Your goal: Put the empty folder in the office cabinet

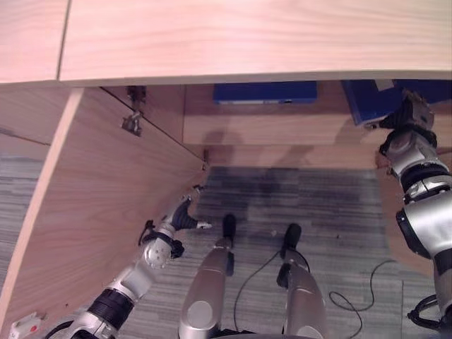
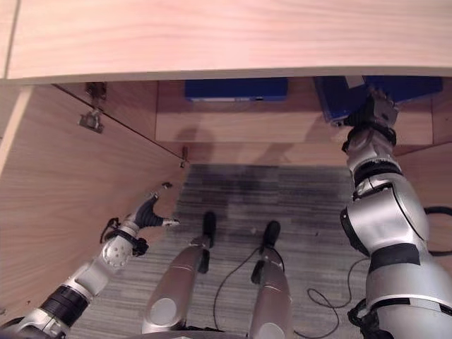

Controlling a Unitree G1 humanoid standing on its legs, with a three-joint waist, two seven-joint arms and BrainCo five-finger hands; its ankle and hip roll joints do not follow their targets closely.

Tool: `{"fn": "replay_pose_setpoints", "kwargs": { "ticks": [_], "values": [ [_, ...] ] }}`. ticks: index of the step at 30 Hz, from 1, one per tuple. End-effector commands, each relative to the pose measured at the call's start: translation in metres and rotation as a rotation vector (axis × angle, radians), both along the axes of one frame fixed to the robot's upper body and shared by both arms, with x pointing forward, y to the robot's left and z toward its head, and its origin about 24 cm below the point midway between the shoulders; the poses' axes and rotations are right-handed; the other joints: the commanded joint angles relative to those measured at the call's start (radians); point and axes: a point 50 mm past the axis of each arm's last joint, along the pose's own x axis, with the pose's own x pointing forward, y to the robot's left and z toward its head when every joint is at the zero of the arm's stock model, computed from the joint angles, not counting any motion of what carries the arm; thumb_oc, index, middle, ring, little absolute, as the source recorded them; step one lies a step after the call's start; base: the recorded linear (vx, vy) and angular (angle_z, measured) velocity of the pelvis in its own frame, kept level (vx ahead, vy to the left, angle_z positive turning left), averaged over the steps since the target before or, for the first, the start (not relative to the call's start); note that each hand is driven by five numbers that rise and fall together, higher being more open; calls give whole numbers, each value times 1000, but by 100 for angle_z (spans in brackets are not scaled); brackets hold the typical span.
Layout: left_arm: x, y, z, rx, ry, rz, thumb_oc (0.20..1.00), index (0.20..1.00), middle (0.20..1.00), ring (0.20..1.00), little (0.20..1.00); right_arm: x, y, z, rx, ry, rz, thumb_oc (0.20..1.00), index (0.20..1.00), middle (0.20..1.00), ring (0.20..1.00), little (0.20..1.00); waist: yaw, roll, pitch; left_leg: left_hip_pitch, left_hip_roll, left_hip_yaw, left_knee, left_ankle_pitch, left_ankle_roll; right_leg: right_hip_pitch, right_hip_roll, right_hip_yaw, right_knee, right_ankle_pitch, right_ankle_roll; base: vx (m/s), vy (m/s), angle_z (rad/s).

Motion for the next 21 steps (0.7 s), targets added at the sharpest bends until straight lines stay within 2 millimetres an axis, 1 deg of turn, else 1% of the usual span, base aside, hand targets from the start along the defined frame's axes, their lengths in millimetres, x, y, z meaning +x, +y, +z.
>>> {"fn": "replay_pose_setpoints", "kwargs": {
  "ticks": [1, 2, 3, 4, 6, 7, 8, 9, 12, 13, 14, 16, 21],
  "values": [
    [-2, 4, 22, -47, -125, 28, 1000, 1000, 1000, 1000, 1000, -14, -23, 19, -116, -43, -81, 1000, 1000, 1000, 1000, 1000, 9, -21, -68, -116, 7, -53, 108, -124, 4, -44, 15, -17, 118, -210, -6, -33, 45, -13],
    [-1, 4, 25, -50, -141, 34, 1000, 1000, 1000, 1000, 1000, -16, -26, 27, -125, -61, -94, 1000, 1000, 1000, 1000, 1000, 7, -25, -67, -131, 6, -51, 122, -131, 7, -64, 14, -14, 129, -210, -7, -15, 27, -8],
    [-1, 4, 25, -50, -141, 34, 1000, 1000, 1000, 1000, 1000, -16, -26, 27, -126, -61, -93, 1000, 1000, 1000, 1000, 1000, 7, -25, -68, -132, 6, -51, 123, -131, 7, -66, 14, -13, 131, -210, -7, -25, 16, -5],
    [0, 6, 30, -60, -168, 41, 1000, 1000, 1000, 1000, 1000, -18, -30, 35, -136, -83, -108, 1000, 1000, 1000, 1000, 1000, 4, -29, -68, -160, 2, -47, 142, -141, 11, -96, 11, -12, 142, -209, -8, -19, 10, -4],
    [-1, 9, 34, -67, -184, 49, 1000, 1000, 1000, 1000, 1000, -21, -33, 44, -152, -102, -120, 1000, 1000, 1000, 1000, 1000, 0, -37, -75, -185, 1, -45, 163, -153, 14, -122, 11, -9, 152, -209, -10, 3, 3, -2],
    [-3, 12, 33, -70, -183, 60, 1000, 1000, 1000, 1000, 1000, -24, -36, 50, -162, -123, -126, 1000, 1000, 1000, 1000, 1000, -6, -43, -84, -195, -2, -46, 170, -162, 17, -135, 13, -6, 152, -209, -11, 12, 2, -5],
    [-4, 12, 33, -70, -183, 60, 1000, 1000, 1000, 1000, 1000, -24, -36, 50, -162, -122, -126, 1000, 1000, 1000, 1000, 1000, -6, -43, -86, -197, -1, -46, 172, -163, 17, -137, 13, -5, 154, -210, -11, 8, -4, -13],
    [-5, 15, 30, -64, -174, 72, 1000, 1000, 1000, 1000, 1000, -27, -40, 56, -157, -147, -139, 1000, 1000, 1000, 1000, 1000, -9, -50, -95, -207, -3, -46, 182, -171, 20, -145, 11, -6, 154, -209, -12, 1, -7, -14],
    [-6, 17, 28, -62, -168, 79, 1000, 1000, 1000, 1000, 1000, -30, -44, 58, -145, -154, -158, 1000, 1000, 1000, 1000, 1000, -12, -53, -107, -221, -4, -47, 200, -180, 24, -157, 10, -5, 162, -210, -14, 1, -21, -8],
    [-6, 18, 27, -58, -163, 78, 1000, 1000, 1000, 1000, 1000, -35, -51, 57, -135, -147, -188, 1000, 1000, 1000, 1000, 1000, -8, -54, -115, -224, -7, -50, 205, -184, 27, -163, 10, -8, 169, -212, -16, 1, -15, -8],
    [-6, 17, 27, -59, -163, 77, 1000, 1000, 1000, 1000, 1000, -35, -51, 57, -135, -147, -188, 1000, 1000, 1000, 1000, 1000, -8, -53, -116, -225, -7, -50, 205, -184, 27, -164, 9, -8, 170, -212, -16, 2, -29, -7],
    [-7, 18, 26, -58, -161, 72, 1000, 1000, 1000, 1000, 1000, -39, -58, 56, -143, -116, -215, 1000, 1000, 1000, 1000, 1000, -3, -55, -123, -227, -11, -53, 204, -186, 27, -172, 6, -11, 172, -212, -17, 0, 0, 0],
    [-8, 20, 25, -48, -150, 67, 1000, 1000, 1000, 1000, 1000, -42, -61, 61, -151, -103, -227, 1000, 1000, 1000, 1000, 1000, 7, -56, -129, -231, -14, -56, 199, -184, 27, -179, 2, -15, 170, -210, -16, -4, -14, 1]
  ]
}}
